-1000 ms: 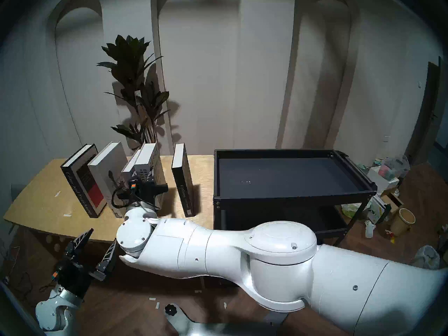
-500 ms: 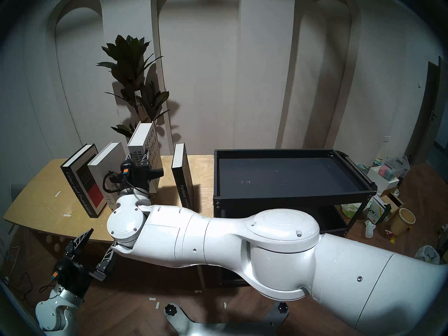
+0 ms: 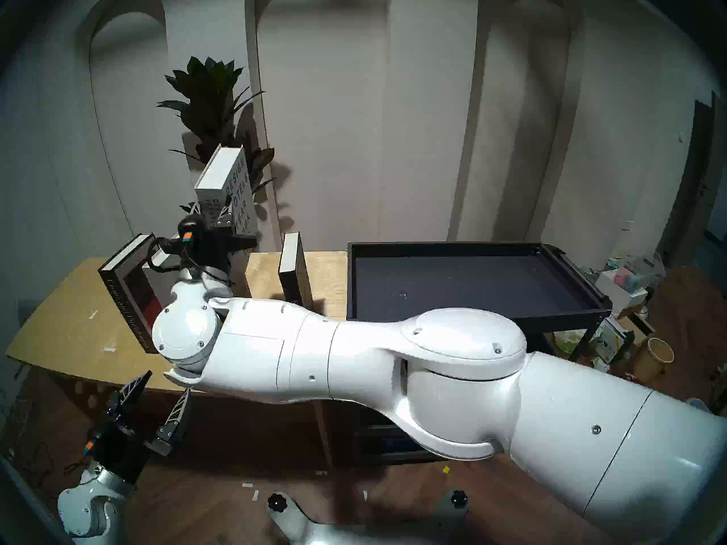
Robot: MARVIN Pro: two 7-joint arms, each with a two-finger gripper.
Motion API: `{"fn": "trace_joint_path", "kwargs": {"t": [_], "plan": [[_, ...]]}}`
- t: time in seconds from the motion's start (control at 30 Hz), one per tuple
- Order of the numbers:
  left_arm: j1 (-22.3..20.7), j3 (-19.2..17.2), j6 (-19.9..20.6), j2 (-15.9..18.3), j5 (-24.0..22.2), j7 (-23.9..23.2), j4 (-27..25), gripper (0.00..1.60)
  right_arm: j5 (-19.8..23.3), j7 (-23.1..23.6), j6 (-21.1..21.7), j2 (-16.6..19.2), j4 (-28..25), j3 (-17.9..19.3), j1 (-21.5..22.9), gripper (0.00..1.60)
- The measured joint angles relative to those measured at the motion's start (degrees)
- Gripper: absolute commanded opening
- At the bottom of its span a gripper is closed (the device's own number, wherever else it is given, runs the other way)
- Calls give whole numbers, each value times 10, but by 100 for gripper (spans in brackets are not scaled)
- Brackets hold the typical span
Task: Move the books from the display table onto the shelf, standing them upright with spines facing out and tallest at one end
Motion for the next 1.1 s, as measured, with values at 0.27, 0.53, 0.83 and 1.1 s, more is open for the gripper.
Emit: {"fn": "trace_joint_path", "kwargs": {"t": [0.27,0.53,0.83,1.1], "plan": [[0,0,0,0,0,0,0,160,-29,-42,8,-1,-17,30,42,0],[1,-1,0,-1,1,0,-2,160,-86,-120,22,6,-60,52,85,0],[1,-1,0,-1,0,0,-1,160,-122,-140,54,60,-108,77,96,0],[1,-1,0,-1,0,0,0,160,-130,-140,75,112,-101,103,93,0]]}}
